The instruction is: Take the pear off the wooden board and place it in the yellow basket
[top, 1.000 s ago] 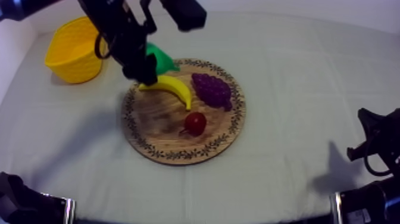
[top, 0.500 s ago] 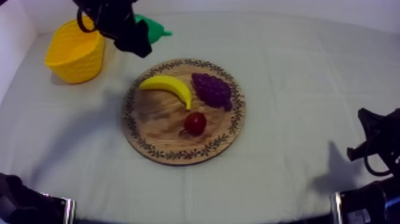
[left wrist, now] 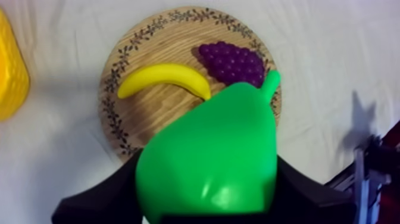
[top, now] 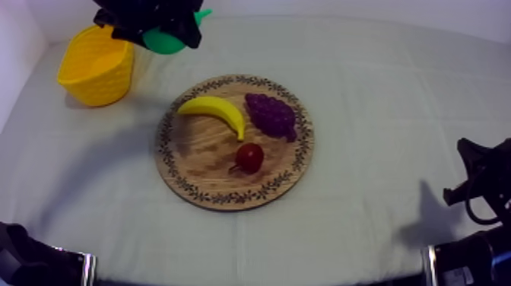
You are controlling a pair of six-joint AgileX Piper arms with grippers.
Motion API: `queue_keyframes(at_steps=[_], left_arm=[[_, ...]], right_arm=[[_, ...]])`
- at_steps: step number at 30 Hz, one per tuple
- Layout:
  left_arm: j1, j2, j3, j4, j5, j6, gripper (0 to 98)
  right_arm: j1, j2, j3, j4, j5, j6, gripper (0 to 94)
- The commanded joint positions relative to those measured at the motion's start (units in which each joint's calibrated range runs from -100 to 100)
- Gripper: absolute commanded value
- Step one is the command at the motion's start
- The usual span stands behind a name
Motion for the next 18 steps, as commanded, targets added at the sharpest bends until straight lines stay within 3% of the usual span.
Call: queue_keyframes(at_steps=[1,6,18], left_arm=[[-0.03,-0.04,0.03,-0.14,-0.65,4.46,49.1],[-1.43,0.36,-0.89,-0.66,-1.65,4.86,48.6],[-11.64,5.93,-7.76,-1.35,-0.29,-0.19,48.2]], right_arm=[[0.01,-0.03,-0.02,0.01,0.02,0.09,0.4],[0.01,-0.03,-0.02,0.01,0.02,0.09,0.4],[0.01,-0.03,-0.02,0.01,0.02,0.09,0.4]])
